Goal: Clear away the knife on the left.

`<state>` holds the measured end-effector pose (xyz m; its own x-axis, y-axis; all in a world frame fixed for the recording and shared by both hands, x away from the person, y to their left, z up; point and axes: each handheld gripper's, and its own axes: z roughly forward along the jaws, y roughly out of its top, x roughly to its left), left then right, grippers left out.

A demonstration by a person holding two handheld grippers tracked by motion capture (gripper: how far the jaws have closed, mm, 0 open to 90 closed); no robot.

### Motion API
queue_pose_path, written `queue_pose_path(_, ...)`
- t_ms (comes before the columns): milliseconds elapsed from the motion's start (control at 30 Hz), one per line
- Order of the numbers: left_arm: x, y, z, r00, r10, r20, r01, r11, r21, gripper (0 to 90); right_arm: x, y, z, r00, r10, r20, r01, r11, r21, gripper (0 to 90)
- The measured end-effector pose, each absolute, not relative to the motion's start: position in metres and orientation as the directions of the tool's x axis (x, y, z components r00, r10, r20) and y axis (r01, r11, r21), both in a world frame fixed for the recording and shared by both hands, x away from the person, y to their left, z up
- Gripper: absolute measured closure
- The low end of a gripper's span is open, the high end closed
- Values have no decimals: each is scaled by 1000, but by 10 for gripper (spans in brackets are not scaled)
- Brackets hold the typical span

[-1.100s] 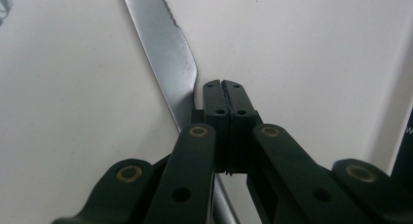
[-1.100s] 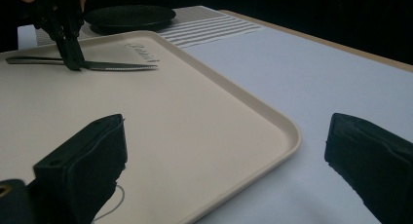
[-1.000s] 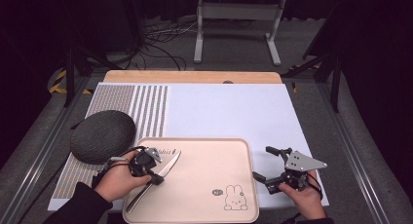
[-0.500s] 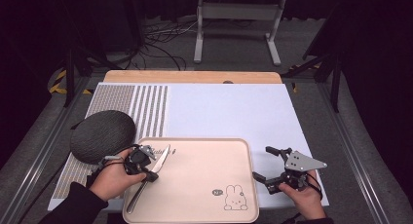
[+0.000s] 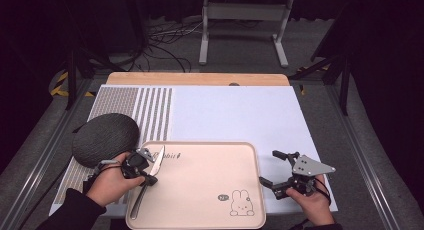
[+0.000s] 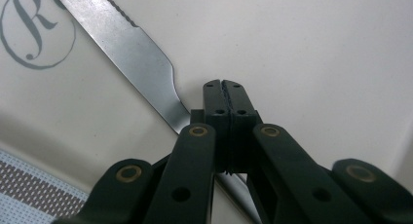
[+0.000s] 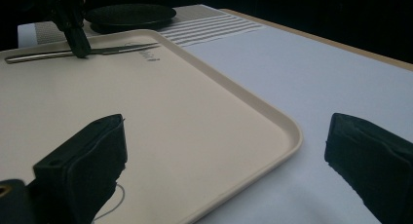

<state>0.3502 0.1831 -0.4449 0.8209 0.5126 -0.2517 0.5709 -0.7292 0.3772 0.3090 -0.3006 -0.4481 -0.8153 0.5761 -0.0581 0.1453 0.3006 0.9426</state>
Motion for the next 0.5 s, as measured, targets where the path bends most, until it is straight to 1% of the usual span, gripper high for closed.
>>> queue_pose_path(500, 347, 196, -446, 800, 539, -264, 600, -703, 382, 900, 309, -300, -449, -818, 573, -57, 147, 303, 941, 25)
